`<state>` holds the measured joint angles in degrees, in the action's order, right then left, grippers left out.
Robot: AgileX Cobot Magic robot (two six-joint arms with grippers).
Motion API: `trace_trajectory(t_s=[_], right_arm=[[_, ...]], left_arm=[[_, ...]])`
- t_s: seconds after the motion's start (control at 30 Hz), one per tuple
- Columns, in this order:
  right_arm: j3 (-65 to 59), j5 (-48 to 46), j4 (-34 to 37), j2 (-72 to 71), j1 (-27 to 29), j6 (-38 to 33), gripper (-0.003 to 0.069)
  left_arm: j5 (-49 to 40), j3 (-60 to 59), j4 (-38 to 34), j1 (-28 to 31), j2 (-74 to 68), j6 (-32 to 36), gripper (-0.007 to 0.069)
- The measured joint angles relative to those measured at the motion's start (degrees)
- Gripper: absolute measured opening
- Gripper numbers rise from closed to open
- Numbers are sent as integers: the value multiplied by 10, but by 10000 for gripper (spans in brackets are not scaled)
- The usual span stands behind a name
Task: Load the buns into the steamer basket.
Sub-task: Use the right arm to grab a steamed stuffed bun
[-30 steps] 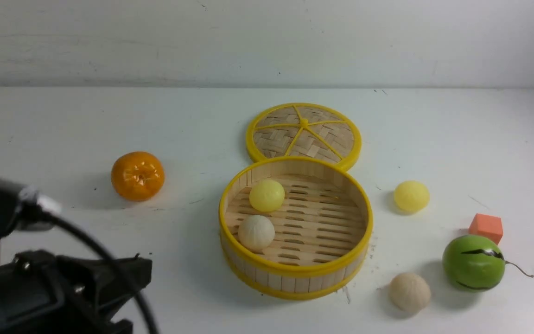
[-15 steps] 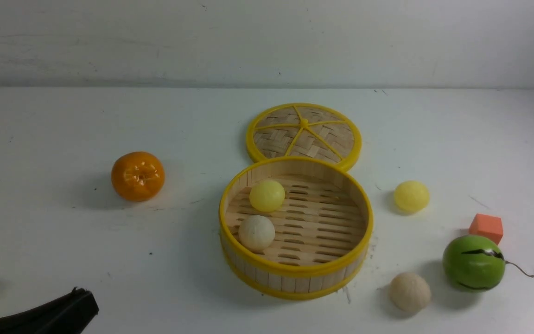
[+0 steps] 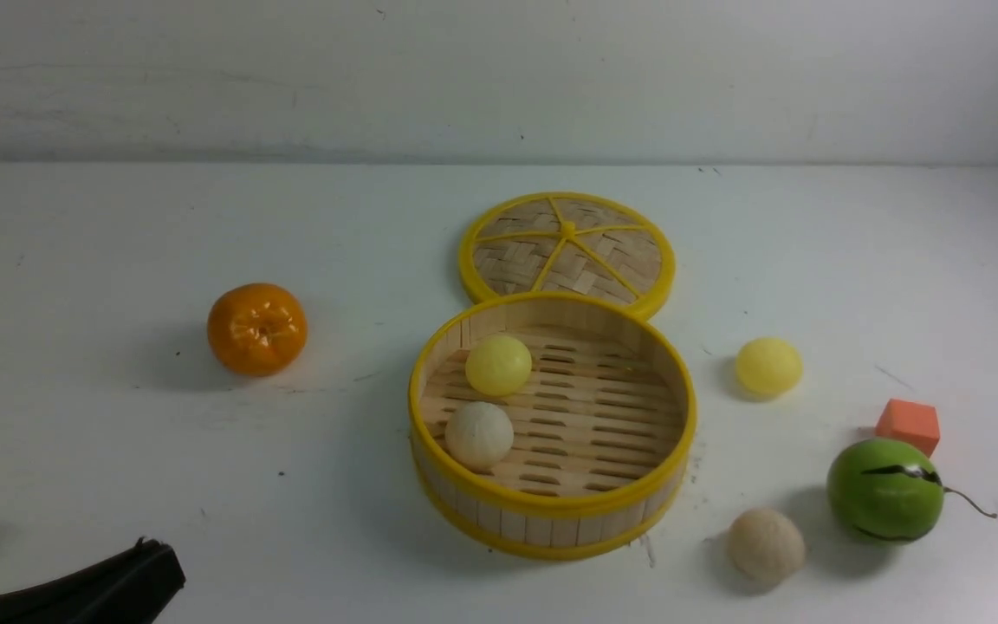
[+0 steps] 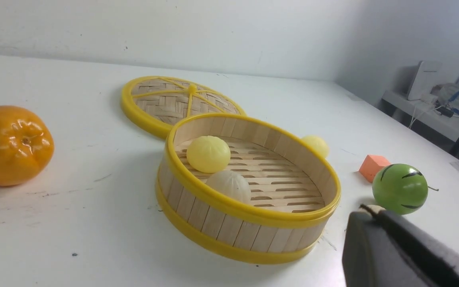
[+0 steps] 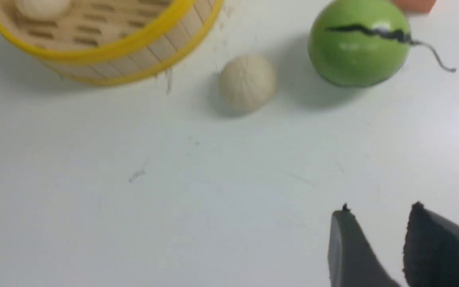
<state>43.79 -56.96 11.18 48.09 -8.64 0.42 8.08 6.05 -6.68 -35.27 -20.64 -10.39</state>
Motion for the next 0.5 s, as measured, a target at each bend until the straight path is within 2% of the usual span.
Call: trace_trajectory(t_s=[0.2,0.37,0.5], right_arm=[[69,-15,11,187,-55,-14,217],[136,22,0,325,-121,-11,217],[174,52,-14,400,-136,6,222]], left_arm=[[-1,0,0,0,0,0,-13],[-5,-3,0,0,0,0,-13],[-6,-3,0,0,0,0,-13]])
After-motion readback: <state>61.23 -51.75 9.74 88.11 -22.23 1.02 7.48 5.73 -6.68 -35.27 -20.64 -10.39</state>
